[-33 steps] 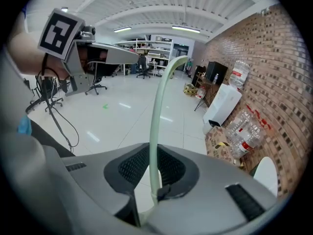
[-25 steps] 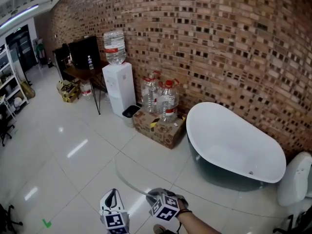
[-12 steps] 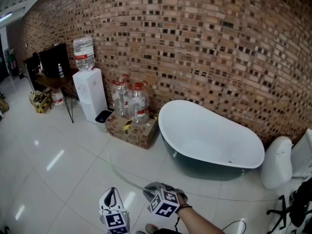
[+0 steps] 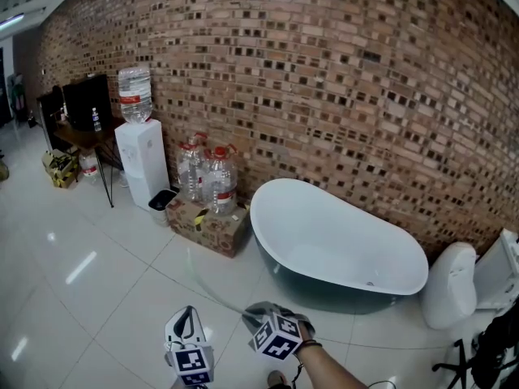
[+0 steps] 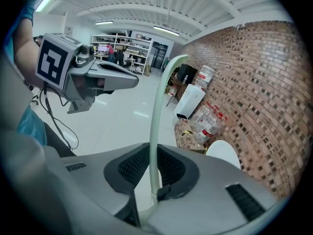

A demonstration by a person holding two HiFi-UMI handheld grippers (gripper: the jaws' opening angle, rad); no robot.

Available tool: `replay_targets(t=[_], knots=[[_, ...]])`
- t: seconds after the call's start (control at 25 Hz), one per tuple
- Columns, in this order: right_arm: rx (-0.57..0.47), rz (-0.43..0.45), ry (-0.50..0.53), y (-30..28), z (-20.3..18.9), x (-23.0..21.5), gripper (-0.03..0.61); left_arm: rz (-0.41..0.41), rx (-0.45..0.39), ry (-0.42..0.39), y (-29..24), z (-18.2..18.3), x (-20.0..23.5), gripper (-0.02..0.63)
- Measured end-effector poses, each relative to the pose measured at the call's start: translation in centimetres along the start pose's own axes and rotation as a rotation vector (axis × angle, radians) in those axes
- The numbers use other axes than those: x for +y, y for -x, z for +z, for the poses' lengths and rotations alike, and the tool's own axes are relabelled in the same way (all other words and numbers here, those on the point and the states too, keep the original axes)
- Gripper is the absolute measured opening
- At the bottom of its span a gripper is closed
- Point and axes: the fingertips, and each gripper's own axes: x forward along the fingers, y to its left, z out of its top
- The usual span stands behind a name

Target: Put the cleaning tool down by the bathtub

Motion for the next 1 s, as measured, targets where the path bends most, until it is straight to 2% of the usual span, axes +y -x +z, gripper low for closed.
replay_targets(t=[0.28, 0.44, 0.56, 0.72, 1.0], knots=[[-0.008, 0.041, 0.058, 2.3, -6.6, -4.7, 0.067, 0.043, -0.032, 0.014, -3.8, 1.6, -8.5, 0.005], [0.003, 0.047, 0.075, 3.7, -10.6, -7.7, 0.067, 0.028, -0.032, 0.006, -5.5, 2.2, -14.0, 0.005], [0.01, 0.041, 0.041, 4.6, -12.8, -9.2, 0.067, -0.009, -0.013, -0.018, -6.0, 2.1, -17.1, 0.005], [0.026, 0.015, 0.002, 4.9, -14.5, -10.4, 0.067, -0.066, -0.004, -0.044, -6.4, 1.7, -19.7, 0.005], [0.09, -0.032, -0.027, 5.7, -15.4, -12.2, 0.067, -0.132, 0.016, -0.026, -7.4, 1.4, -21.0, 0.005]])
